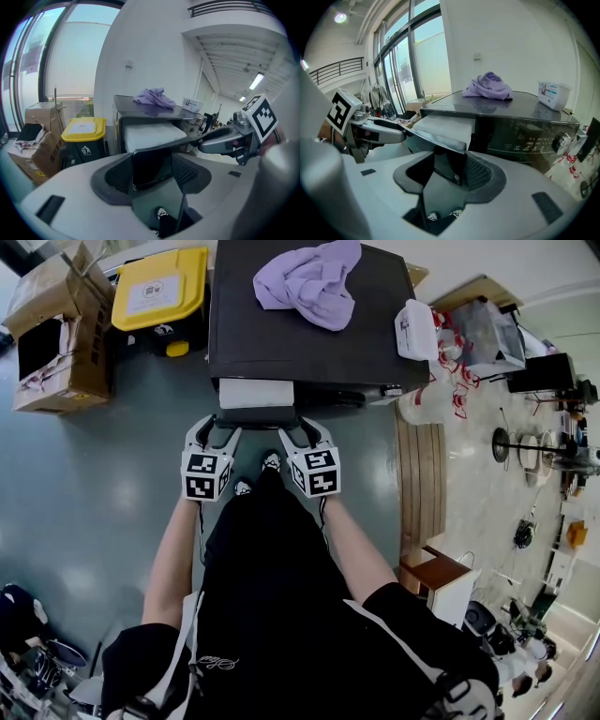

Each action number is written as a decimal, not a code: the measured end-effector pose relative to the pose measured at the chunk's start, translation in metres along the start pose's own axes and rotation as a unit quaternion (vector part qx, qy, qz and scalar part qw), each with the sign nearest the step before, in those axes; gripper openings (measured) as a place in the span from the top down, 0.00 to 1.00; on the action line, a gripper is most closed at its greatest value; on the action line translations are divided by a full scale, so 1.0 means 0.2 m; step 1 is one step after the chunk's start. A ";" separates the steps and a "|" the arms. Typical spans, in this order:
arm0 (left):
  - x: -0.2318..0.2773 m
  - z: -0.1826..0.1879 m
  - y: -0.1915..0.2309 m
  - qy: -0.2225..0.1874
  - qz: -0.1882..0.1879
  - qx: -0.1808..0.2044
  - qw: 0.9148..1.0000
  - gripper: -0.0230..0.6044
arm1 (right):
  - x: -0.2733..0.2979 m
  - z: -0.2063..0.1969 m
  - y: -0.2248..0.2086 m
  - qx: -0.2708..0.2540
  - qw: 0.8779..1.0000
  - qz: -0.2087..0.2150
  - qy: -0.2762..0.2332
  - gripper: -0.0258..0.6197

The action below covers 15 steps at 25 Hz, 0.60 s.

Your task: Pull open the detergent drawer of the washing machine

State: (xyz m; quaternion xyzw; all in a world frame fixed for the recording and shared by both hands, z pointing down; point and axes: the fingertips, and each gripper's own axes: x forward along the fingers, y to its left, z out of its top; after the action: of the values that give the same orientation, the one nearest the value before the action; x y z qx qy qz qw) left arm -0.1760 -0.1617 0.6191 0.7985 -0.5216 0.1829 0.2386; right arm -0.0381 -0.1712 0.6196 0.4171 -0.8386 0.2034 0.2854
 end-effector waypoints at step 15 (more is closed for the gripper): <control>-0.07 -0.06 -0.02 0.006 -0.004 0.000 1.000 0.57 | -0.04 -0.07 0.06 0.007 1.000 -0.009 0.004 0.64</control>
State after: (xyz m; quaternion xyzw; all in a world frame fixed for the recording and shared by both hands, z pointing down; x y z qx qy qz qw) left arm -0.1773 -0.1431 0.6210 0.7992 -0.5174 0.1865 0.2423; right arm -0.0390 -0.1515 0.6231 0.4254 -0.8325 0.2083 0.2874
